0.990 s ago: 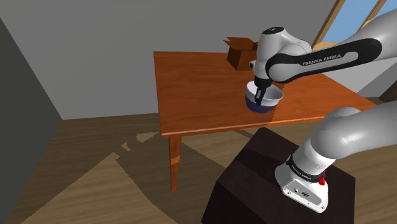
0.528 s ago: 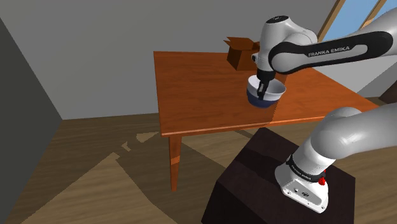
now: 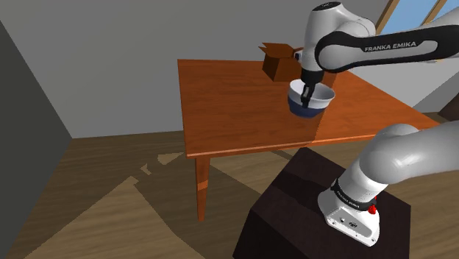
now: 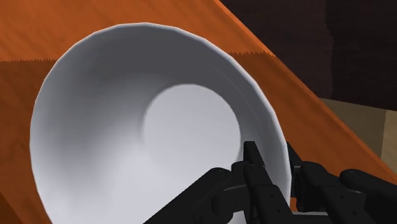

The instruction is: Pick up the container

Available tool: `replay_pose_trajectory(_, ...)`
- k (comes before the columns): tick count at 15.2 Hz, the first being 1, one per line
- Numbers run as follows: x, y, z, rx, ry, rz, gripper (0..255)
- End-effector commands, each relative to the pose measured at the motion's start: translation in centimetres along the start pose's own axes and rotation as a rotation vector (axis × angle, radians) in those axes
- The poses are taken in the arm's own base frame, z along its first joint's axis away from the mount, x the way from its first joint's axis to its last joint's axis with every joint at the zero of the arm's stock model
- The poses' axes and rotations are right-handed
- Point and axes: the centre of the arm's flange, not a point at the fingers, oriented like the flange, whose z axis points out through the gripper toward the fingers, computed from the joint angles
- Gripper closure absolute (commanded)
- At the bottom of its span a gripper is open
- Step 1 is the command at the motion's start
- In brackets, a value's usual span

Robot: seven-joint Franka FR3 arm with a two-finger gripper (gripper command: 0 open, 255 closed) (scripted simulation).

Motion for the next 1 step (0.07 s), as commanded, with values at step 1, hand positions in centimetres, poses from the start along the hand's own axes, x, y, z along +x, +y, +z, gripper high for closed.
replay_pose_trajectory(1, -0.1, 0.04, -0.35, 0.0, 0.0, 0.0, 255)
